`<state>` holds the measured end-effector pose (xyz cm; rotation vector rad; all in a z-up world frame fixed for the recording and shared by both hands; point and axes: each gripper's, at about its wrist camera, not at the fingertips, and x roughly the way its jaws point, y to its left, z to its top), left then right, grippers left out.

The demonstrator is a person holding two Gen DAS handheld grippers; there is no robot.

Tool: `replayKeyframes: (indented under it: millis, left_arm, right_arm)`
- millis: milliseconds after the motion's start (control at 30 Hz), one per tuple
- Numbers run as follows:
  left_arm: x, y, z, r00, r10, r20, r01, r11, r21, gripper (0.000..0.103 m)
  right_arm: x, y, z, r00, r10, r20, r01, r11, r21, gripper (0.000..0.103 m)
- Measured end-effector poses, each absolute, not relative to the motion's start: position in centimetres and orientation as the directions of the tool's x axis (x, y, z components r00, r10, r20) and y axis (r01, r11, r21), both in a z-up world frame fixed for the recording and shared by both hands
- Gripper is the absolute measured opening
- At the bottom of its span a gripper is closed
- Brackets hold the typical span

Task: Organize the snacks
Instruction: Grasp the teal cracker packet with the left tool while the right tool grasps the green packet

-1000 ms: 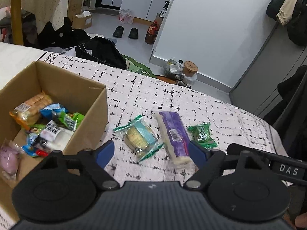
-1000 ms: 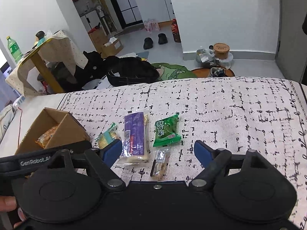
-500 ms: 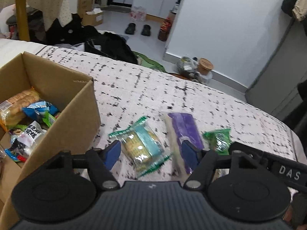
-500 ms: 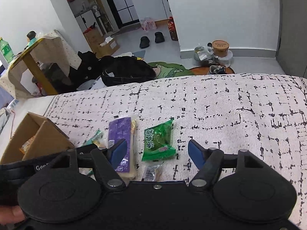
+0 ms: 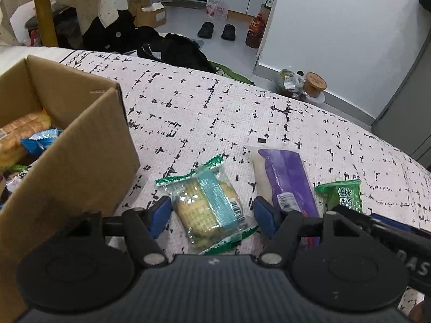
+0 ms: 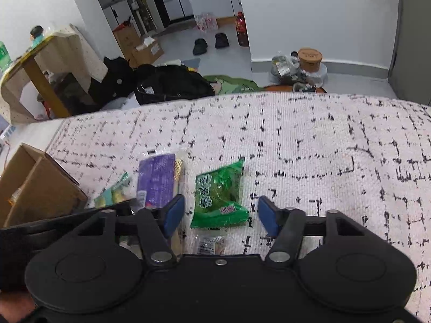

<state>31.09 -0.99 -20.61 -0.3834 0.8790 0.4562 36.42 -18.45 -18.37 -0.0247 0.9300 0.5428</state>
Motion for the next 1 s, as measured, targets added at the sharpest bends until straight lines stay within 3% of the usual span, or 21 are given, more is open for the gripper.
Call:
replayKeyframes:
  millis: [33,100,233,267,1000]
  left_arm:
    - [31.1,-1.1,-20.6,0.556,0.224,-0.8,-0.522,0.844,-0.127,0.06]
    - [30.9,-1.3,-20.7,0.559,0.223,-0.798,-0.511,0.851,-0.12,0.048]
    - [30.1,-1.4,-20.1,0.586,0.21,-0.783,-0.502,0.852,-0.148,0.048]
    - [29.9,-1.6,-19.9,0.594,0.214,-0.776,-0.498,0.855,-0.145,0.048]
    - [26.0,-1.2,-15.2,0.688,0.128,-0.715,-0.437,0.859,-0.267,0.048]
  right_arm:
    - [36.4,-18.3,-18.5,0.477,0.418,-0.773,-0.452,0.871,0.193,0.046]
    - [36.2,-18.1,-18.6,0.487,0.41,-0.771,-0.457,0.872,0.175,0.045]
    - [35.6,-18.2,-18.2,0.502,0.41,-0.762,-0.461,0.872,0.166,0.036]
    - [35.4,-18.4,-18.0,0.503,0.42,-0.755,-0.465,0.868,0.174,0.01]
    - [32.3,-23.4,-14.9,0.552,0.502,-0.666,-0.383,0.862,0.332,0.001]
